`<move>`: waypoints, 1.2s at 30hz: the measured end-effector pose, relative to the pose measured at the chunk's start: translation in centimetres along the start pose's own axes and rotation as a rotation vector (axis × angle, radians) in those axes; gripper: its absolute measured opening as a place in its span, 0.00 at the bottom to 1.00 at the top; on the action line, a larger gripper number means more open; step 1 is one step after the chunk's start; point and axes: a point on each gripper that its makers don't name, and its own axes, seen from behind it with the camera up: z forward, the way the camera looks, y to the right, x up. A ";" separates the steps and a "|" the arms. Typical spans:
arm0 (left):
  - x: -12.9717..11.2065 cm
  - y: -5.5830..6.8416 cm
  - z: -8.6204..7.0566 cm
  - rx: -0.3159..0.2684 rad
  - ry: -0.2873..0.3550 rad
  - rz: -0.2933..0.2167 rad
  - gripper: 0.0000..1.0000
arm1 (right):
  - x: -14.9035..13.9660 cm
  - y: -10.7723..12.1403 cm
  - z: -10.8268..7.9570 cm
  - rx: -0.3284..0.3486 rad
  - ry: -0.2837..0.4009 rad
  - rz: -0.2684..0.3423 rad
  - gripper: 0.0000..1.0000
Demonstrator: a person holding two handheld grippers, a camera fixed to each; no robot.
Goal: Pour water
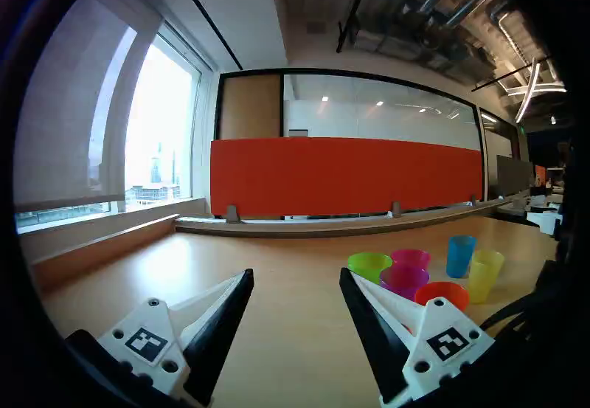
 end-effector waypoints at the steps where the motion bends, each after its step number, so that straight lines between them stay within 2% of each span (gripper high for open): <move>1: 0.0 0.0 0.0 0.000 0.000 0.000 0.86 | 0.0 0.0 0.0 0.000 0.000 0.000 0.99; 11: 0.0 0.0 -0.1 -0.006 -0.006 -0.002 0.86 | -0.1 0.1 0.0 -0.004 -0.005 -0.002 0.99; 17: 1.8 -0.2 0.0 -0.014 0.005 -0.001 0.86 | 0.5 -0.4 0.0 0.018 -0.023 -0.003 0.99; 26: 5.2 0.4 0.7 -0.075 -0.014 0.023 0.86 | 5.1 -1.0 0.6 0.050 -0.027 -0.040 0.99; 36: 10.2 0.4 1.9 -0.122 -0.037 0.008 0.86 | 11.3 -1.5 1.6 0.081 -0.036 -0.039 0.99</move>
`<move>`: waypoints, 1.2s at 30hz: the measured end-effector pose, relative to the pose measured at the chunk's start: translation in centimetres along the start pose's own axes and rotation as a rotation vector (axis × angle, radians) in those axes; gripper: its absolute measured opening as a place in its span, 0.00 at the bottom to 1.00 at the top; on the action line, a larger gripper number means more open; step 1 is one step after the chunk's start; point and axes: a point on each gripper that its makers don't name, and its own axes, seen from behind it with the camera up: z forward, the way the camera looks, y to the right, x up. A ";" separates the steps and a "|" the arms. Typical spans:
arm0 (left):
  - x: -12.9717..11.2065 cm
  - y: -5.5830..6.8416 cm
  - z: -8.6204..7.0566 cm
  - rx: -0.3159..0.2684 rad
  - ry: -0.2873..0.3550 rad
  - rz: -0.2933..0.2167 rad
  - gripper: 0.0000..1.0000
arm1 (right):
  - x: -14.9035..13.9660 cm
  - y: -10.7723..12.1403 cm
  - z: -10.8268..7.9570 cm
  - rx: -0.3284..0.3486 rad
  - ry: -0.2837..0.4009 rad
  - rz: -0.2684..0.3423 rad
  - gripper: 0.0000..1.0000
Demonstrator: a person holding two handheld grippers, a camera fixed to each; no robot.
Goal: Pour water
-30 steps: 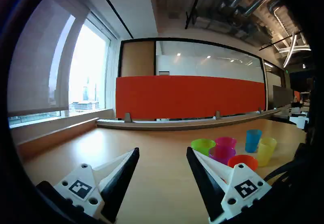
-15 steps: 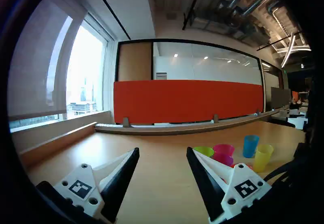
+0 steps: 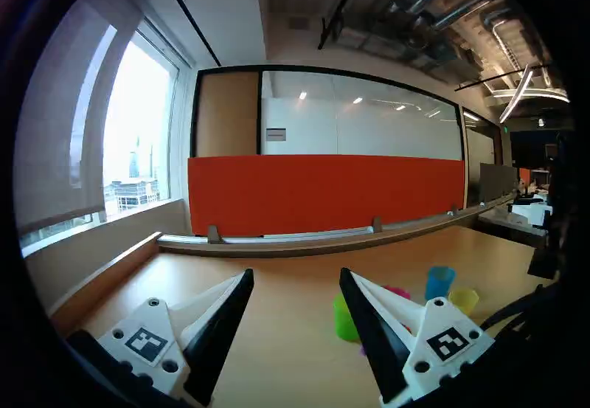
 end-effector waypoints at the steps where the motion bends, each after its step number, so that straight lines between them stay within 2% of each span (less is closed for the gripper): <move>1: 0.6 0.0 0.1 -0.002 0.002 0.001 0.86 | 0.6 -0.1 0.1 0.004 0.002 0.000 0.99; 8: 5.5 -0.5 0.6 -0.008 0.037 0.026 0.86 | 4.5 -0.2 0.6 0.027 0.007 0.020 0.99; 14: 7.8 -0.8 0.8 -0.012 0.021 0.018 0.86 | 7.5 -0.2 1.0 0.043 0.006 0.040 0.99; 20: 9.0 -1.2 1.2 -0.022 -0.009 0.007 0.86 | 9.7 0.2 1.2 0.046 0.011 0.034 0.99; 26: 9.6 -1.3 1.5 -0.036 -0.029 -0.002 0.86 | 9.8 0.2 1.3 0.046 0.004 -0.001 0.99; 32: 10.0 -0.7 1.7 -0.085 -0.031 -0.036 0.86 | 9.5 -0.3 1.5 0.075 -0.007 0.009 0.99; 36: 10.2 0.0 1.7 -0.127 -0.028 -0.034 0.86 | 9.4 -1.0 1.5 0.122 -0.009 0.014 0.99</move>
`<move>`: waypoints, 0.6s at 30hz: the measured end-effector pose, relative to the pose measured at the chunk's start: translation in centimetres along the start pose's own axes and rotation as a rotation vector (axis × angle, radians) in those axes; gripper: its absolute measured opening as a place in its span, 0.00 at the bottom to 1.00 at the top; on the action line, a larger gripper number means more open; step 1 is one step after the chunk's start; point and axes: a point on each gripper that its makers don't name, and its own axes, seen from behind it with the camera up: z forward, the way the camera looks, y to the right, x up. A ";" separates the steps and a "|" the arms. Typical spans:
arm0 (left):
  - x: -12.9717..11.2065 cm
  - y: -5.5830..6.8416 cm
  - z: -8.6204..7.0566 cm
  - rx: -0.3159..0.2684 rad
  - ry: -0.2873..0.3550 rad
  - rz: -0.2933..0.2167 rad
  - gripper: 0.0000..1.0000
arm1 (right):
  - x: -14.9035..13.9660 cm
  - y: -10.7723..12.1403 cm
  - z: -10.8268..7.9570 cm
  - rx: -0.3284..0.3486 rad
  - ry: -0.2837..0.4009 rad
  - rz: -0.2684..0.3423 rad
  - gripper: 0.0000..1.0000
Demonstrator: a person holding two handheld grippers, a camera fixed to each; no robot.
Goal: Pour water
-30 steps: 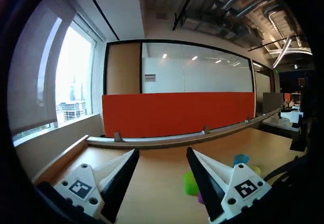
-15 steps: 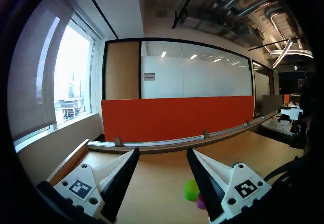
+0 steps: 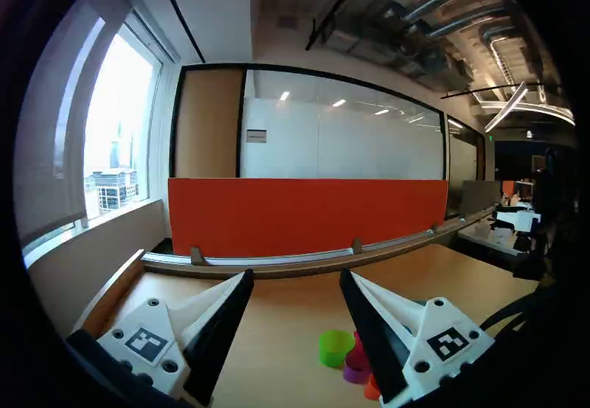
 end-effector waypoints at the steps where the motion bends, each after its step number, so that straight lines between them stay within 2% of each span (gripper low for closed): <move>1: 0.0 0.2 0.1 -0.013 0.000 0.003 0.86 | 0.0 -0.2 0.0 0.015 0.001 -0.001 0.99; 6: -0.1 1.7 0.4 -0.089 -0.008 0.000 0.86 | 0.2 -1.7 0.2 0.100 -0.001 -0.006 0.99; 14: 0.3 3.8 0.9 -0.211 -0.007 -0.064 0.86 | 0.7 -4.7 -0.1 0.258 0.003 0.005 0.99; 18: 0.7 4.6 1.1 -0.275 0.000 -0.075 0.86 | 0.3 -6.1 -0.4 0.330 -0.012 -0.002 0.99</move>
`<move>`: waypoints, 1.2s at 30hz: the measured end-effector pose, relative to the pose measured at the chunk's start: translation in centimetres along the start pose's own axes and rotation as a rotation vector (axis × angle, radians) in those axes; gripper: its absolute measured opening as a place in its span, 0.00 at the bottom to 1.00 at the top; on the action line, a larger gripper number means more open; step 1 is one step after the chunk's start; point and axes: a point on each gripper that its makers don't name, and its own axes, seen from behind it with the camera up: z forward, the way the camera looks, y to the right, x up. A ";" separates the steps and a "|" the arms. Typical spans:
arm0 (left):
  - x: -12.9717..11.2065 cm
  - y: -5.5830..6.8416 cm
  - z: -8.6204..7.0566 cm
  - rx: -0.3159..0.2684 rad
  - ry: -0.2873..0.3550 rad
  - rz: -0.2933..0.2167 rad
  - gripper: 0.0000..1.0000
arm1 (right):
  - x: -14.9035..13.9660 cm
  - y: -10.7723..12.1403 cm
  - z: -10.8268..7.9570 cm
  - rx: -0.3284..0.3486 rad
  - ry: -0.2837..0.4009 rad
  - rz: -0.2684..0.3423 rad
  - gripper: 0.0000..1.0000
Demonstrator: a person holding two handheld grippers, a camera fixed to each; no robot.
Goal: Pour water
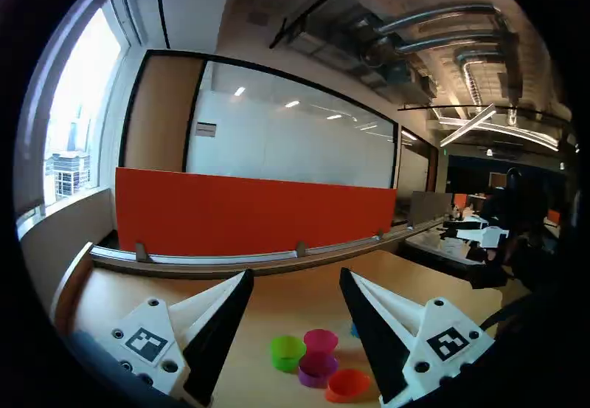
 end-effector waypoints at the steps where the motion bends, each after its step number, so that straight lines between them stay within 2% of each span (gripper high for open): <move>1: 0.0 0.1 0.1 -0.010 0.001 0.002 0.86 | -0.1 -0.2 0.1 0.010 -0.002 -0.003 0.99; 8: -0.1 0.6 0.6 -0.051 -0.009 0.038 0.86 | -0.5 -0.8 0.5 0.048 -0.013 -0.025 0.99; 18: -1.8 -0.4 0.9 -0.066 -0.079 0.062 0.86 | -2.0 -0.8 1.2 0.097 -0.096 -0.028 0.99; 26: -3.4 -0.8 1.1 -0.105 -0.157 0.065 0.86 | -4.0 -0.9 1.0 0.136 -0.194 -0.097 1.00; 36: -4.8 -1.2 1.0 -0.138 -0.206 0.131 0.86 | -5.7 -0.3 1.0 0.149 -0.284 -0.141 0.99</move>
